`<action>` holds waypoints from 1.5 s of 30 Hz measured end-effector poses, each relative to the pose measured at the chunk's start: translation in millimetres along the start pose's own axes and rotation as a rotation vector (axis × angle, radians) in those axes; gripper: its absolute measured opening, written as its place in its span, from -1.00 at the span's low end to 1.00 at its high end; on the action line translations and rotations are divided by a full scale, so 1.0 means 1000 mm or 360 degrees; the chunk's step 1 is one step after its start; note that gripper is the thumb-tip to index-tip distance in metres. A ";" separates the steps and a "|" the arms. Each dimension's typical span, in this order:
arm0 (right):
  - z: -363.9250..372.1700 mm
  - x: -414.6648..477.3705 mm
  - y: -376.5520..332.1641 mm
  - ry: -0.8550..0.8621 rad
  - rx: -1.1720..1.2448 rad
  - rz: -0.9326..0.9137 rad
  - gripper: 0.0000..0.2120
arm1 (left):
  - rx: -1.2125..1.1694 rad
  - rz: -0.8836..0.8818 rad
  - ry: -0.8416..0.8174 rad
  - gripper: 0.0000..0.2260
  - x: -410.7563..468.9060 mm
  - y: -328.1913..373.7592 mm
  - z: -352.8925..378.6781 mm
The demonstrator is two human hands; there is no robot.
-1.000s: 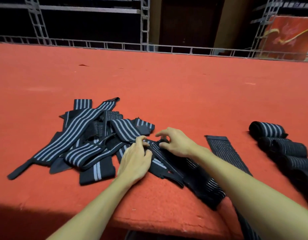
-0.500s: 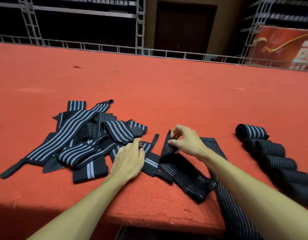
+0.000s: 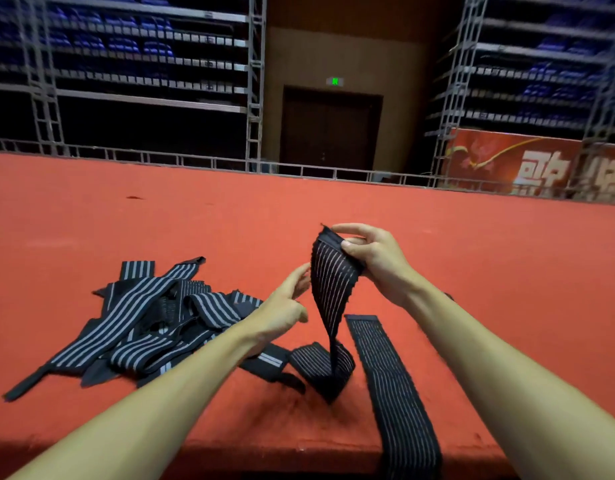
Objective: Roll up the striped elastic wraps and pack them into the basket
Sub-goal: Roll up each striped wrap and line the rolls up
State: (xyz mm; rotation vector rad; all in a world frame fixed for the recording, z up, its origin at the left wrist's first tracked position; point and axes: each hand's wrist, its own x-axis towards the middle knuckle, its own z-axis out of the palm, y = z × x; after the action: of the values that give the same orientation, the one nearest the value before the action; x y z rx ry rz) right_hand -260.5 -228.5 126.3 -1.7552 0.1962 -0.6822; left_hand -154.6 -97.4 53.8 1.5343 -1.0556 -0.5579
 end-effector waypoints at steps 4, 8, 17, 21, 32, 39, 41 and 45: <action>-0.007 -0.010 -0.038 0.0071 0.0211 -0.0143 -0.73 | -0.0118 0.0074 -0.0090 -0.66 -0.006 0.032 0.005; -0.015 -0.022 -0.062 0.0087 0.0272 -0.0241 -0.73 | -0.0159 0.0261 -0.0081 -0.85 -0.021 0.052 0.006; -0.028 -0.030 -0.075 0.0161 0.0067 -0.0351 -0.80 | -0.0431 0.0161 -0.0465 -0.69 -0.051 0.103 0.016; -0.033 -0.024 -0.047 0.0166 -0.0594 -0.0301 -0.83 | -0.0367 0.0028 -0.0446 -0.82 -0.056 0.075 0.026; -0.038 0.021 0.049 -0.0221 -0.1707 -0.0150 -0.84 | 0.0095 -0.0350 -0.0168 -0.86 -0.028 -0.044 0.041; -0.033 0.067 0.123 -0.0194 -0.1620 0.0075 -0.88 | 0.0685 -0.0069 0.0124 -0.52 0.011 -0.103 0.029; -0.031 0.077 0.146 -0.0155 -0.1591 0.0147 -0.83 | 0.0778 -0.0008 0.0156 -0.55 0.019 -0.115 0.028; -0.023 0.094 0.187 -0.0132 -0.1543 0.0252 -0.85 | 0.1129 0.0131 0.0221 -0.73 0.029 -0.129 0.027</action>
State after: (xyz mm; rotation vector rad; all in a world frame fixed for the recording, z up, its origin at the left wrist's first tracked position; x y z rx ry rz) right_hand -156.2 -348.0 -12.5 -2.6410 0.6856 -0.4052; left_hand -122.0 -141.2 -70.0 2.0892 -1.2734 0.0028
